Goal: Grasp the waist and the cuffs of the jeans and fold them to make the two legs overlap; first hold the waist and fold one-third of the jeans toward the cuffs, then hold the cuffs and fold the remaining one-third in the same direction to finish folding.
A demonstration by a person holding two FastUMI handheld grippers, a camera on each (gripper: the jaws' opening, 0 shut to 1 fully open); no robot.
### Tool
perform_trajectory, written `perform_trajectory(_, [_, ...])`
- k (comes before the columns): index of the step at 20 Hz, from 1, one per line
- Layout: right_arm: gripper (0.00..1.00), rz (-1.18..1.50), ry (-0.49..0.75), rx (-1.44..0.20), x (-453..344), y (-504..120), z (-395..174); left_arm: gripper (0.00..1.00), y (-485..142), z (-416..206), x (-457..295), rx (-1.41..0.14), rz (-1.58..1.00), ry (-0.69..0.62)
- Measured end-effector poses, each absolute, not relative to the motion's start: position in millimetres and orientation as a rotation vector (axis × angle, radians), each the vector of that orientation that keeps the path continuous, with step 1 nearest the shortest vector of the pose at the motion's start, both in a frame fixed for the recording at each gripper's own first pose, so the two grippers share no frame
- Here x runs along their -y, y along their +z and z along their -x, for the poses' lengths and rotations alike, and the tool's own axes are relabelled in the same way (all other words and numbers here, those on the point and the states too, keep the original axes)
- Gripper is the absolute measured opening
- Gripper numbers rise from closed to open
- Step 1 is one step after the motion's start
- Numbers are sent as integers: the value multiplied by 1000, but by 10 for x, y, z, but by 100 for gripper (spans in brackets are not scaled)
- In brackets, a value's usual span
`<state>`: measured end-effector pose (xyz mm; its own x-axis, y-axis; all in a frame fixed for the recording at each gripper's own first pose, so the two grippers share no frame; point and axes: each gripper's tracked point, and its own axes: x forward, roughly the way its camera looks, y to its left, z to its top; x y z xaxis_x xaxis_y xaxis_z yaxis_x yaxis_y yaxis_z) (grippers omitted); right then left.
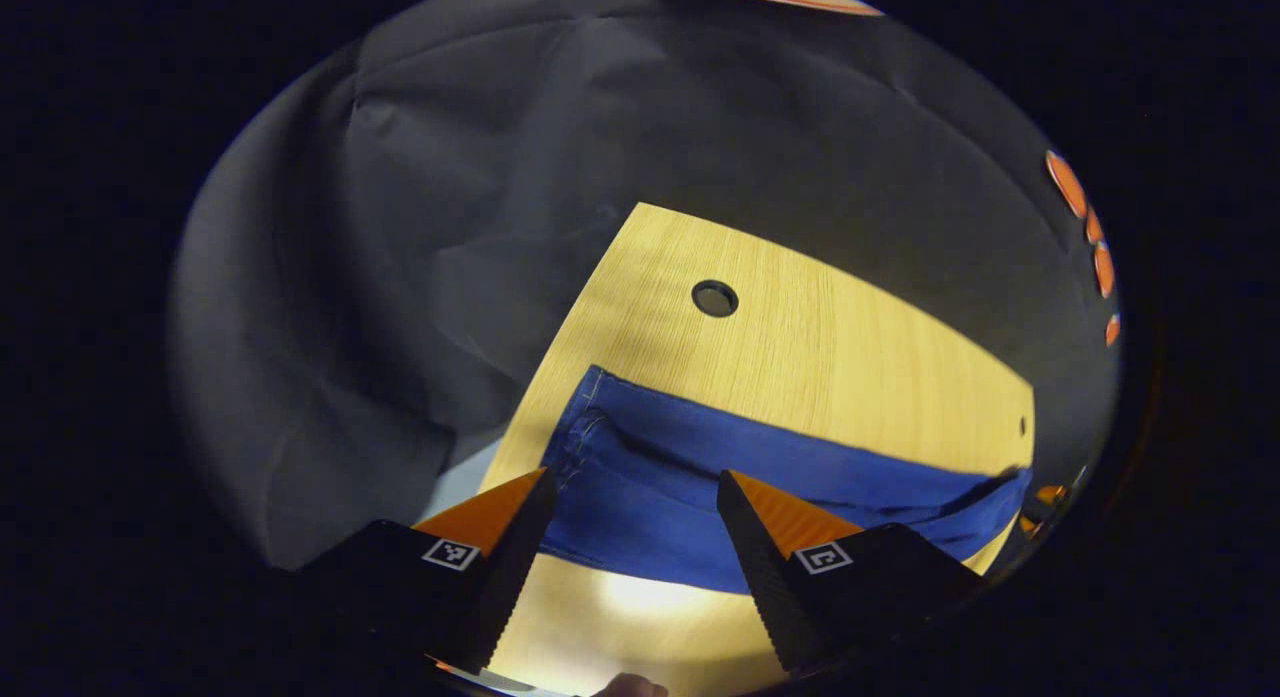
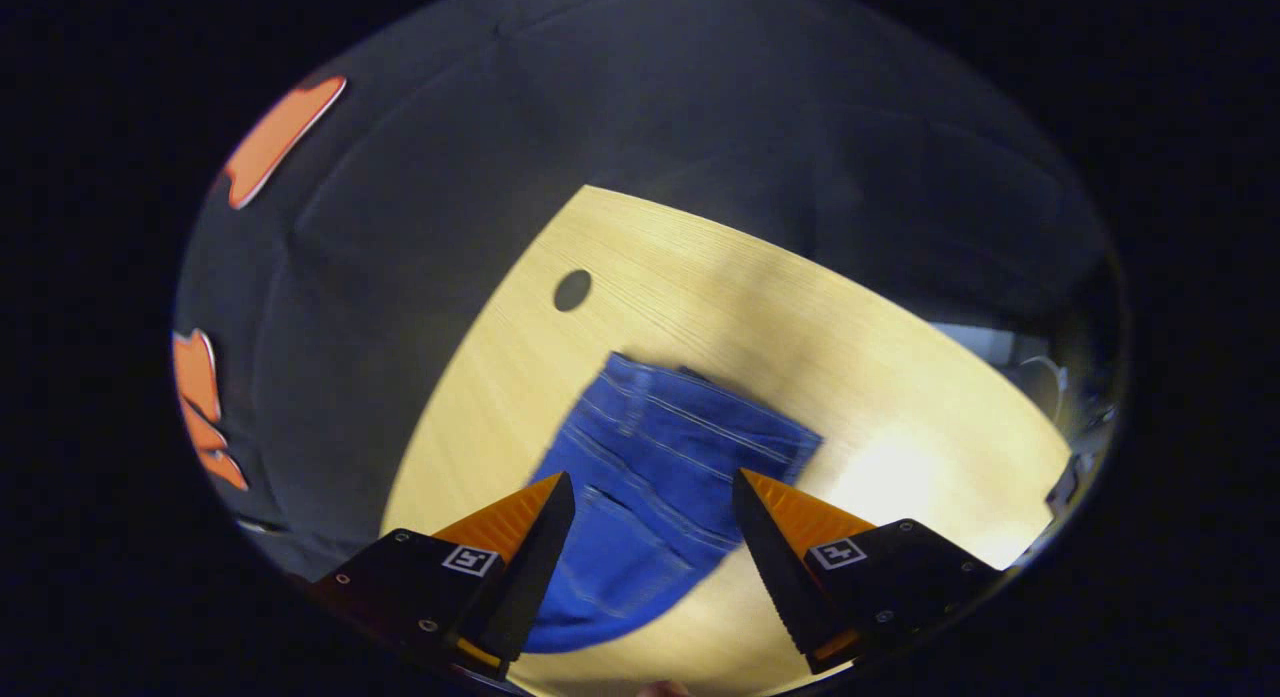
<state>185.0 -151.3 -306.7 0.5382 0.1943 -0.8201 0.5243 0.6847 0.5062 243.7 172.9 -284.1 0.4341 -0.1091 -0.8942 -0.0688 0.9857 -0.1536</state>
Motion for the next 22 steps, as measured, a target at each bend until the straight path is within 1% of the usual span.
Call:
perform_trajectory(2, [98, -812, -224, -1048, 1508, -3237, -1730, 98, -2843, -2362, -1701, -1122, 141, -22])
perform_trajectory(7, [98, -858, -207, -1133, 1317, -3593, -1694, 98, -3052, -2219, -1526, -1211, 72, -134])
perform_trajectory(10, [98, -846, -187, -1158, 1204, -3674, -1738, 100, -3155, -2076, -1649, -1277, -51, -131])
perform_trajectory(12, [98, -849, -183, -1159, 1207, -3682, -1778, 100, -3140, -2025, -1604, -1271, -113, -144])
perform_trajectory(15, [96, -857, -233, -1162, 1232, -3712, -1780, 100, -3188, -2006, -1573, -1269, -61, -131])
perform_trajectory(16, [94, -845, -257, -1171, 1234, -3733, -1767, 100, -3178, -2012, -1595, -1260, -51, -124])
perform_trajectory(17, [86, -815, -284, -1176, 1260, -3752, -1754, 100, -3172, -2006, -1588, -1245, -43, -122])
perform_trajectory(18, [83, -785, -286, -1177, 1267, -3786, -1764, 100, -3181, -1995, -1568, -1233, -32, -124])
perform_trajectory(19, [68, -792, -256, -1170, 1210, -3815, -1804, 100, -3214, -1980, -1560, -1224, -18, -129])
perform_trajectory(21, [41, -874, -247, -1141, 1186, -3781, -1832, 100, -3251, -1983, -1562, -1206, -8, -127])
perform_trajectory(22, [25, -902, -245, -1120, 1196, -3783, -1882, 100, -3262, -1992, -1563, -1190, -1, -120])
